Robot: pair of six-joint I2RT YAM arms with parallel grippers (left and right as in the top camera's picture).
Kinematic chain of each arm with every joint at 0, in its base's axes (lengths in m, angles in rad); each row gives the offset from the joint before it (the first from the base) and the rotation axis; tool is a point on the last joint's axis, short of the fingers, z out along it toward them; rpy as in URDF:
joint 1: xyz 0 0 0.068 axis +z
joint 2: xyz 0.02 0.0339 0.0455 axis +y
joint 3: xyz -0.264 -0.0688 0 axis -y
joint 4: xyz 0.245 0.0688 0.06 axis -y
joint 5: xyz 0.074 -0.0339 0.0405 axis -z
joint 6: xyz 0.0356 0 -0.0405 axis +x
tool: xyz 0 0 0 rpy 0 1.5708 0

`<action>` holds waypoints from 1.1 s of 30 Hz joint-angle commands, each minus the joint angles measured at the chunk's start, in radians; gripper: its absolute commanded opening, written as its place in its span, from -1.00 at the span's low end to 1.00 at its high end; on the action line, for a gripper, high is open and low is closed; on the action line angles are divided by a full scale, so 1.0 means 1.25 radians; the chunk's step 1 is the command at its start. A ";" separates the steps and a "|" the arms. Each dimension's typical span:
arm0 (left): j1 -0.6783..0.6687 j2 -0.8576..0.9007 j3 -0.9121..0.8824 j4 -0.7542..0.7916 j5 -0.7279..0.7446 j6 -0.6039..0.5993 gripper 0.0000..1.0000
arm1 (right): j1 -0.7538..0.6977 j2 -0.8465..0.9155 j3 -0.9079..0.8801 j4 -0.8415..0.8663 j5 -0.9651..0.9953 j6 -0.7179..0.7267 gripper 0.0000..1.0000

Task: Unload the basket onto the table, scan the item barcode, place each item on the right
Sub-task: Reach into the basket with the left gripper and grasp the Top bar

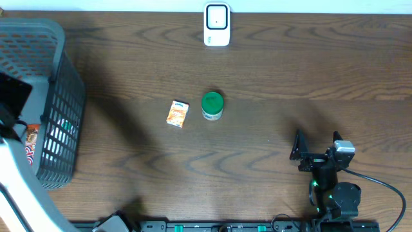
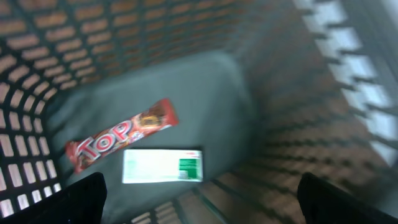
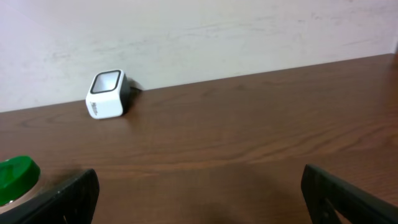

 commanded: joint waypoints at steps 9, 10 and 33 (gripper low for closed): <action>0.035 0.225 -0.002 0.023 0.005 0.072 0.96 | 0.008 -0.005 -0.001 -0.003 0.002 -0.005 0.98; 0.035 0.243 -0.003 0.023 0.005 0.083 0.96 | 0.008 -0.005 -0.001 -0.003 0.002 -0.005 0.99; 0.072 0.352 -0.057 0.046 -0.092 0.283 0.97 | 0.008 -0.004 -0.001 -0.003 0.002 -0.006 0.99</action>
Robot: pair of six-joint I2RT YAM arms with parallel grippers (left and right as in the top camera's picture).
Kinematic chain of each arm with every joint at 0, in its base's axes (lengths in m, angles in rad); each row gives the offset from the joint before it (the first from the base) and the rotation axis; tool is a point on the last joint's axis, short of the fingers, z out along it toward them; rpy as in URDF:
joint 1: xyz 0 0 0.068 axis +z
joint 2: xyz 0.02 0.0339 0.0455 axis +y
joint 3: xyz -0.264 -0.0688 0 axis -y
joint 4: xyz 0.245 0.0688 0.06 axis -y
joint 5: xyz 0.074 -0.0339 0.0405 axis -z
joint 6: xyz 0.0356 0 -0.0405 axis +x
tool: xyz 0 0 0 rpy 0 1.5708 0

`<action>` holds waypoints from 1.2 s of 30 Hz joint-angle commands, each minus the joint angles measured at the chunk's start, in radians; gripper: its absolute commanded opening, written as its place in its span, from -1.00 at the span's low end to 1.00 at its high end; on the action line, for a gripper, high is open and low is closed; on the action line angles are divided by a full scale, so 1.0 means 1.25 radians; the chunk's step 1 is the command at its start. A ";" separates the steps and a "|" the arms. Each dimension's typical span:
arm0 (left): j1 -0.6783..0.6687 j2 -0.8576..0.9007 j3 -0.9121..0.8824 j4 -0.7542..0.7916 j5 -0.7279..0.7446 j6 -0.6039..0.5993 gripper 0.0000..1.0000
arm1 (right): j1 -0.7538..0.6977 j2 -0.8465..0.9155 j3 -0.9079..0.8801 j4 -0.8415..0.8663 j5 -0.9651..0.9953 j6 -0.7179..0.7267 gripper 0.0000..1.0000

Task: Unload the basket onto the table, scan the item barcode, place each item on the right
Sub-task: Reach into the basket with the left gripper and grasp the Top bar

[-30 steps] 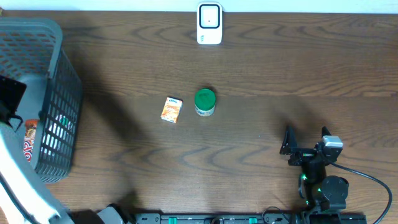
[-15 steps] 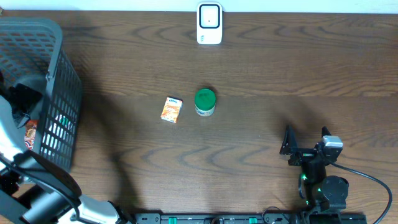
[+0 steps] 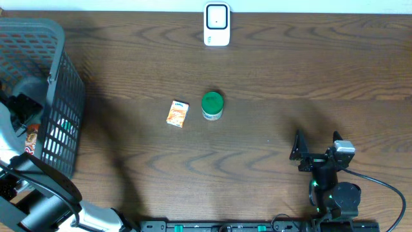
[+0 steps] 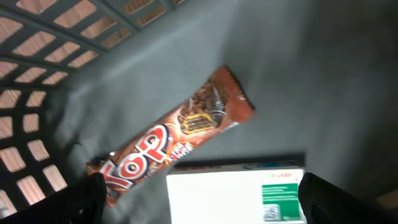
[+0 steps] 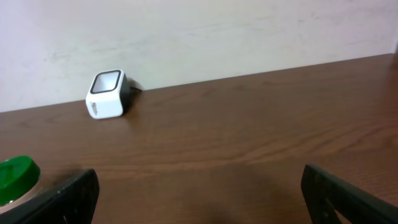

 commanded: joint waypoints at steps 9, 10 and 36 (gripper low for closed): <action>0.056 0.022 -0.149 0.114 -0.014 0.099 0.96 | 0.008 -0.004 -0.001 -0.003 0.002 -0.006 0.99; 0.057 0.023 -0.158 0.124 -0.012 0.102 0.96 | 0.008 -0.004 -0.001 -0.003 0.002 -0.005 0.99; 0.060 0.240 -0.196 0.200 0.022 0.169 0.51 | 0.008 -0.004 -0.001 -0.003 0.002 -0.006 0.98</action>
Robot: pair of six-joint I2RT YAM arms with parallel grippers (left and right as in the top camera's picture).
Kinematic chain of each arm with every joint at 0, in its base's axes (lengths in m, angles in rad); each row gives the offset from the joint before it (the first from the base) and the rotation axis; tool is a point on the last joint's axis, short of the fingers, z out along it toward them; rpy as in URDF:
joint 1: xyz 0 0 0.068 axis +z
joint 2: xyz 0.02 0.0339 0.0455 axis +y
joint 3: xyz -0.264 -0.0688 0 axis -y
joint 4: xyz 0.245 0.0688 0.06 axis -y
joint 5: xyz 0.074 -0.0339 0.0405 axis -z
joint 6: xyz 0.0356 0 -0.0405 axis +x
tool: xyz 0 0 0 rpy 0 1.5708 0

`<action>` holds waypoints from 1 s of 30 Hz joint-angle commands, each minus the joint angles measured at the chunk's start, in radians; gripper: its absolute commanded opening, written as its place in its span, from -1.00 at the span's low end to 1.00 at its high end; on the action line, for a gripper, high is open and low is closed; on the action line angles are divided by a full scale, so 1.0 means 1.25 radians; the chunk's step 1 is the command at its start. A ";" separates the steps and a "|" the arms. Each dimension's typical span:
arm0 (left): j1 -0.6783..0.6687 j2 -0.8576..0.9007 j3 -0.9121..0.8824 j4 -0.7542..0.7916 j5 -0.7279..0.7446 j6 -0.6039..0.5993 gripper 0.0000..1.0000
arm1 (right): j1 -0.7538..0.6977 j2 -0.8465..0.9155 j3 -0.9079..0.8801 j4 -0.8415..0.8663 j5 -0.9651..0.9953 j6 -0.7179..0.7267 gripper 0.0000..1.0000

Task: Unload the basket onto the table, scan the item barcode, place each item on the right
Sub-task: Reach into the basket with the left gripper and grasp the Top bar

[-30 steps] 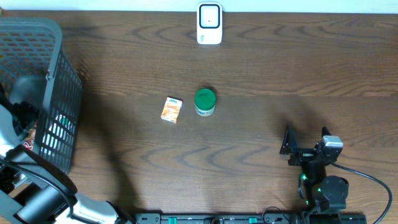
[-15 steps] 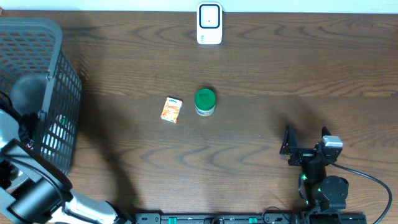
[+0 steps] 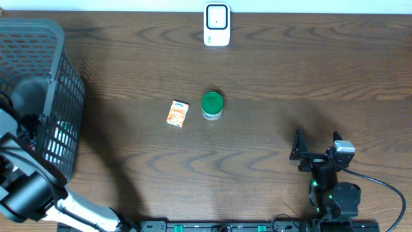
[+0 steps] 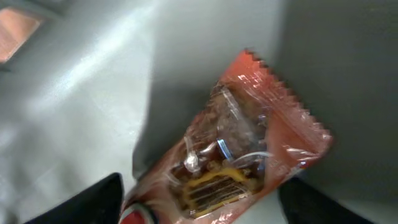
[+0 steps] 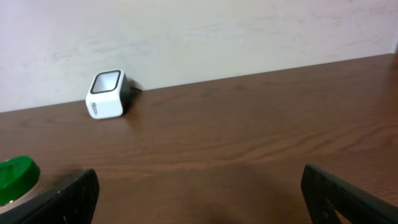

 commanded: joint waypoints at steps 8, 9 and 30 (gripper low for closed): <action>0.005 0.097 -0.059 -0.057 0.030 0.020 0.20 | 0.008 -0.004 -0.001 -0.003 0.002 -0.005 0.98; 0.005 0.095 -0.059 -0.060 0.036 0.020 0.14 | 0.008 -0.004 -0.001 -0.003 0.002 -0.005 0.99; 0.005 -0.379 -0.045 -0.054 0.075 -0.059 -0.10 | 0.008 -0.004 -0.001 -0.003 0.002 -0.005 0.98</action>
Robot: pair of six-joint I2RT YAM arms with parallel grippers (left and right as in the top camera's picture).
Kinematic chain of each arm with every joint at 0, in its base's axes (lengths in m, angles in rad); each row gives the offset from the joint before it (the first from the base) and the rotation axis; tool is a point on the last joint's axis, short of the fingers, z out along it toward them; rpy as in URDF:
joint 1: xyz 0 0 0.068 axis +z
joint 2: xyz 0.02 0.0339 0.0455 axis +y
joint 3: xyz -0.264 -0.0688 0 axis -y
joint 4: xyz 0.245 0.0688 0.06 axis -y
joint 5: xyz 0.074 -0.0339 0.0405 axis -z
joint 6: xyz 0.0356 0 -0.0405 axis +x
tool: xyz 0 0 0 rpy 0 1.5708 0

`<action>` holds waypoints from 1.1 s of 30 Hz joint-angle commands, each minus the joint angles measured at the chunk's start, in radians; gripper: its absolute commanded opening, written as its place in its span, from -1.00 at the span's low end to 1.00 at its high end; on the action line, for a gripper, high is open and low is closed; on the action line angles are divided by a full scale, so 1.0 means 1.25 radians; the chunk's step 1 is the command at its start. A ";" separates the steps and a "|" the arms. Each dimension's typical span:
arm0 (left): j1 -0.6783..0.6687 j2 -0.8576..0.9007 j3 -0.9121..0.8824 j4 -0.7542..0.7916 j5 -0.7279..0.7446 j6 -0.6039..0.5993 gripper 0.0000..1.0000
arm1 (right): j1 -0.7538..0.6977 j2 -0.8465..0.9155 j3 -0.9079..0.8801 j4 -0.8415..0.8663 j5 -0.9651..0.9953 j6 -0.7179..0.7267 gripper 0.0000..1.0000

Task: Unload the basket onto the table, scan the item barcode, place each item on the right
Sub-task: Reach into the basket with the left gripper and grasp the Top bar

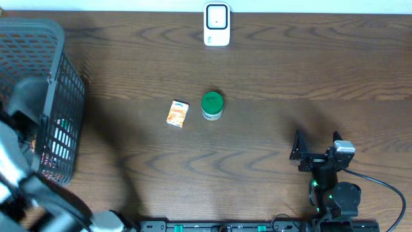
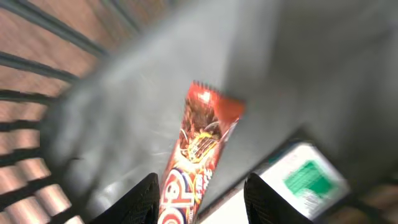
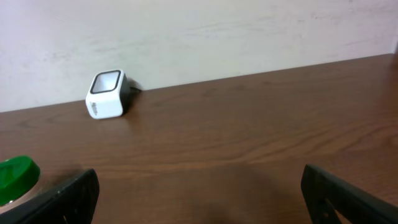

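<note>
In the left wrist view a red "Top" chocolate bar (image 2: 200, 140) stands lengthwise between the dark fingers of my left gripper (image 2: 202, 186). The jaws are drawn in around its lower end, the left finger (image 2: 144, 199) against it. The grey basket floor behind is blurred. Overhead, my left arm (image 1: 18, 161) reaches into the basket (image 1: 61, 77), which hides the gripper. The white scanner (image 1: 217, 24) stands at the table's far edge, and it shows as scanner (image 3: 107, 94) in the right wrist view. My right gripper (image 1: 317, 147) sits open and empty at the front right.
A white box with a green label (image 2: 305, 177) lies beside the bar in the basket. A green-lidded jar (image 1: 212, 105) and a small orange box (image 1: 177, 113) stand mid-table. The basket's grid walls enclose the left gripper.
The left fingers stood wide apart close over the bar's end. Now they are drawn in around the bar, and the view is farther from the basket floor. The right arm is unchanged.
The left gripper was open high over the basket, with the Top bar and white box below. Then it was lower, then close over the bar's end, still open. Now its fingers hold the bar. The right arm and the table items have stayed put.
</note>
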 commanded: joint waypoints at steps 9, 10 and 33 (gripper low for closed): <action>0.004 -0.280 0.012 0.015 0.031 -0.057 0.64 | 0.008 -0.004 -0.001 -0.003 0.002 -0.005 0.99; 0.004 -0.271 0.011 0.005 0.031 -0.057 0.70 | 0.008 -0.004 -0.001 -0.003 0.002 -0.005 0.98; 0.007 0.210 0.010 -0.075 -0.017 -0.025 0.86 | 0.008 -0.004 -0.001 -0.003 0.002 -0.005 0.99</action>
